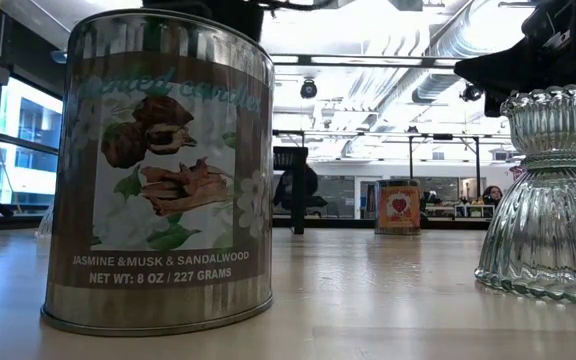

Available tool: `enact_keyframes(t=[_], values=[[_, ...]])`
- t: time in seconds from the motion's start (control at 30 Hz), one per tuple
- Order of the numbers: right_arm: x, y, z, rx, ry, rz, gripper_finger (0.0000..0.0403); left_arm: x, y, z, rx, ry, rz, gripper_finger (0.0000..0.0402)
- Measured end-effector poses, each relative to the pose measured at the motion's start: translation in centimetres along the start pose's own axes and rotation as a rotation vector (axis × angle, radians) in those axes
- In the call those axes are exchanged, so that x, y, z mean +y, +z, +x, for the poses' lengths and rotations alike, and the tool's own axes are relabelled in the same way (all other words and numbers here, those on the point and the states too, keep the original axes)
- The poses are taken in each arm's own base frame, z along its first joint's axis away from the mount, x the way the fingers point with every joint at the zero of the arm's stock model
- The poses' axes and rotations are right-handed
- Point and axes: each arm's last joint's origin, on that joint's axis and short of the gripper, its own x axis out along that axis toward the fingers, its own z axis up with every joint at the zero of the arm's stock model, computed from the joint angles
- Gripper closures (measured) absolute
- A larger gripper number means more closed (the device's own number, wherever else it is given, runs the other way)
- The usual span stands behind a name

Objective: Pick & Place candle stick holders
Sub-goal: Put the top green scented candle on the shelf

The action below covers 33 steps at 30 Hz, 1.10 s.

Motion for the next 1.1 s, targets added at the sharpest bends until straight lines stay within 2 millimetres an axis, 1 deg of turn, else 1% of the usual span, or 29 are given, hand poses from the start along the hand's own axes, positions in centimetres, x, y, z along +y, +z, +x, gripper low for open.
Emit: enact_keyframes(t=[0.13,0.3,0.43,0.53,0.7,0.83,0.93,1.1], values=[[0.0,0.0,0.0,0.000,0.000,0.000,0.0402,0.8,-0.4,-1.7,-0.024,-0.002,0.003,0.0400],[0.0,0.0,0.0,0.000,0.000,0.000,0.0402,2.2,-1.2,-4.5,-0.082,-0.029,-0.005,0.0401],[0.0,0.0,0.0,0.000,0.000,0.000,0.0402,3.7,-2.2,-6.9,-0.127,-0.047,-0.021,0.0401],[0.0,0.0,0.0,0.000,0.000,0.000,0.0402,5.4,-2.4,-8.8,-0.147,-0.041,-0.034,0.0401],[0.0,0.0,0.0,0.000,0.001,0.006,0.0402,9.0,-1.9,-12.3,-0.165,0.066,-0.035,0.0401],[0.0,0.0,0.0,0.001,0.004,0.019,0.0402,12.6,-1.2,-14.4,-0.187,0.110,-0.045,0.0401],[0.0,0.0,0.0,0.002,0.013,0.020,0.0402,15.5,-0.8,-14.9,-0.184,0.153,-0.037,0.0401],[0.2,0.1,0.0,-0.006,0.053,0.052,0.0402,20.3,-1.2,-13.9,-0.098,0.215,0.003,0.0401]])
